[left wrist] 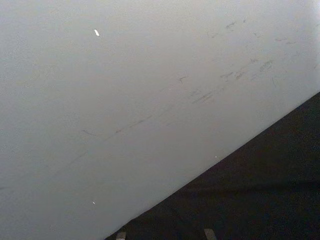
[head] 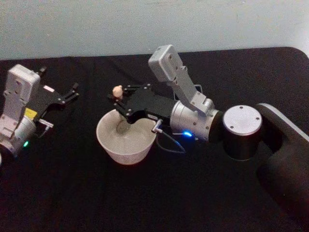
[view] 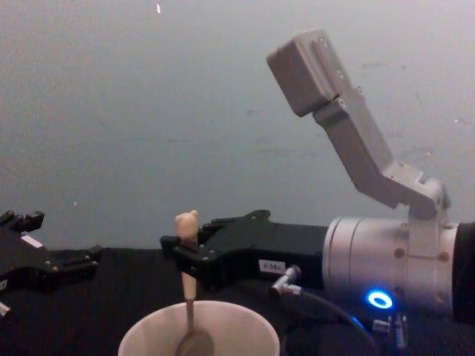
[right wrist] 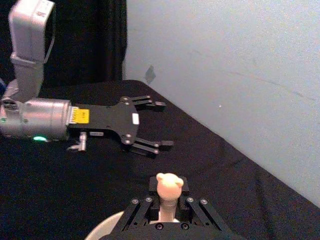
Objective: Pick up the stirring spoon with one hand, stir inside the cup, then place it back in its original position.
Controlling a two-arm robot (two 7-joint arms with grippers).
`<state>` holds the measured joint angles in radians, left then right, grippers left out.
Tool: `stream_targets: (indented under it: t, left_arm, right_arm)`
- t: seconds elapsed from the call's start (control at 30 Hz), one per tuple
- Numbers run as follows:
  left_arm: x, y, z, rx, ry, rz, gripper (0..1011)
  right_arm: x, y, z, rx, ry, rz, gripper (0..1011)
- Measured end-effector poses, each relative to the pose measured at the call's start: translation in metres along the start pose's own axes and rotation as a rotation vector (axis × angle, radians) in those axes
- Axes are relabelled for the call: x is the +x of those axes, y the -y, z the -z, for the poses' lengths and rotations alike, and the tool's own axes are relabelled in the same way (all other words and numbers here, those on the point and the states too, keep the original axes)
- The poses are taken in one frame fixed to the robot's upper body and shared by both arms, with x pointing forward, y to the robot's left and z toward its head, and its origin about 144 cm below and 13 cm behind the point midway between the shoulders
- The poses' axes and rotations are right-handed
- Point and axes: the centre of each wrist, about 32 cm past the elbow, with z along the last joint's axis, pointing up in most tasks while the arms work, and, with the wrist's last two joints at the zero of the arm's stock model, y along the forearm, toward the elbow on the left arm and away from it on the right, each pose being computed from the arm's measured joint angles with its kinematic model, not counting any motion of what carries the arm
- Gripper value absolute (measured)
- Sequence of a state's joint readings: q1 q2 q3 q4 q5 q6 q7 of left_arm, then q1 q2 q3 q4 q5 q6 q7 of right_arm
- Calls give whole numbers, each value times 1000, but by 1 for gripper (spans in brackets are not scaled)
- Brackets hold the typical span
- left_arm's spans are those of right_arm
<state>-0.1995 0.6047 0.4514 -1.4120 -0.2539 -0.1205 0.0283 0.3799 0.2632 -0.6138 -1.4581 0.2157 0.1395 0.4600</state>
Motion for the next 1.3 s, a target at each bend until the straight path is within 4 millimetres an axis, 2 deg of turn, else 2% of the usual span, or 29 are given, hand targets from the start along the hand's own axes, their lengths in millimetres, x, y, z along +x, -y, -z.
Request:
stream_targets:
  t: [0.43,0.77,1.03,1.3]
  left_arm:
    - [0,0,0,0,0,0,1001]
    - [0,0,0,0,0,0,1001]
    - [0,0,0,0,0,0,1001]
    - [0,0,0,0,0,0,1001]
  right_arm:
    - [3,8,2,-8,-1,19,213]
    - [5,28,2,-22,-5,18,213]
    - [1,43,2,-30,-8,-3,213]
    - [-5,46,-2,-20,-11,-32,213]
